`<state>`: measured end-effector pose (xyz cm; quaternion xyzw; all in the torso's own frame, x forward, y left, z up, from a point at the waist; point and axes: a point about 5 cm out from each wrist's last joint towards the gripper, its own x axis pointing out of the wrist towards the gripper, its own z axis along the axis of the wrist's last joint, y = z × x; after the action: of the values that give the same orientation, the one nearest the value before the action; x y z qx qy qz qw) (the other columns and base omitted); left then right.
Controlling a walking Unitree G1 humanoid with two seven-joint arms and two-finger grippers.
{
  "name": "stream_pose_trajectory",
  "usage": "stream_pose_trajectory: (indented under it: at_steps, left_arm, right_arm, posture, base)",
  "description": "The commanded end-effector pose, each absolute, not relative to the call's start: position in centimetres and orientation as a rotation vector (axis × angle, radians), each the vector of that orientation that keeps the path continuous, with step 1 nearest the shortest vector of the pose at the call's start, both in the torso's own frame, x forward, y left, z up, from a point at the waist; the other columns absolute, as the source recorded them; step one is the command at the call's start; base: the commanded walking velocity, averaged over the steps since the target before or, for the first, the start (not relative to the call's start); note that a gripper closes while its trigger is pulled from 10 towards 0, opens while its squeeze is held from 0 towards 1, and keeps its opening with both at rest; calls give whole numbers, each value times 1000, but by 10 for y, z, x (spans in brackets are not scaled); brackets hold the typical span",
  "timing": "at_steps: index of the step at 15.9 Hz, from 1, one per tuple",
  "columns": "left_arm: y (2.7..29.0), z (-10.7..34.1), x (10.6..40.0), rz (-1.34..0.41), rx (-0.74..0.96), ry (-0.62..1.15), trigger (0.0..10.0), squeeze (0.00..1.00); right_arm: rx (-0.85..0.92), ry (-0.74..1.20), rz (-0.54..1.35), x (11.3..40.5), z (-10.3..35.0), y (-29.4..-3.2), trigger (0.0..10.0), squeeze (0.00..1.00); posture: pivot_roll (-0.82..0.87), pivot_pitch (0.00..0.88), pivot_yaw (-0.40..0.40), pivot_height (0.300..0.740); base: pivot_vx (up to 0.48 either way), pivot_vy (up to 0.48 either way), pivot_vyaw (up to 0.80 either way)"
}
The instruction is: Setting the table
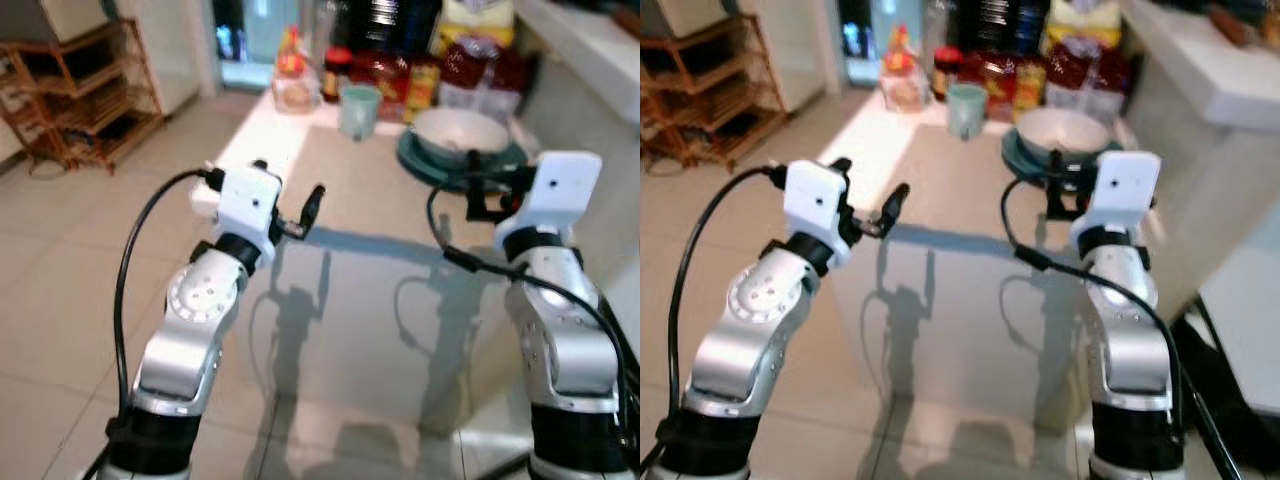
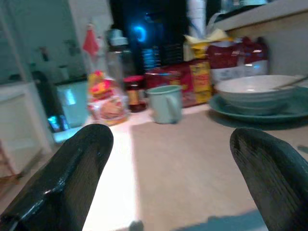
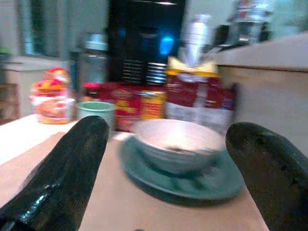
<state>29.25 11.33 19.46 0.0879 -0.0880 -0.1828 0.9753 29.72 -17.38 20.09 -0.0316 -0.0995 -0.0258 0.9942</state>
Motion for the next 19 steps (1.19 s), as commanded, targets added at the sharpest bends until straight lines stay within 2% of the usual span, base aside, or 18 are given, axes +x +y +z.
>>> stream_pose_trajectory:
  at_steps: [1, 8, 10, 14, 19]
  left_arm:
    - [118, 198, 293, -364, 185, -187, 10000, 0]
    - [113, 196, 291, -400, 185, -185, 10000, 0]
    - [111, 195, 289, -426, 182, -179, 10000, 0]
    - [100, 196, 280, -528, 164, -200, 10000, 0]
    - [100, 196, 279, -545, 158, -197, 10000, 0]
  right_arm:
    - [-47, -179, -34, 296, 196, -168, 10000, 0]
    - [-7, -151, -54, 286, 184, -173, 10000, 0]
    - [-6, -161, -57, 283, 178, -172, 10000, 0]
    - [6, -230, -3, 273, 180, -174, 10000, 0]
    - [-32, -265, -7, 271, 182, -184, 10000, 0]
  posture:
    - [66, 4, -56, 740]
    - [67, 0, -59, 740]
    - [67, 0, -61, 740]
    - [70, 0, -64, 740]
    - [67, 0, -62, 740]
  base:
    - [435, 0, 0]
    - [434, 0, -513]
    - [435, 0, 0]
    - [0, 0, 0]
    - [0, 0, 0]
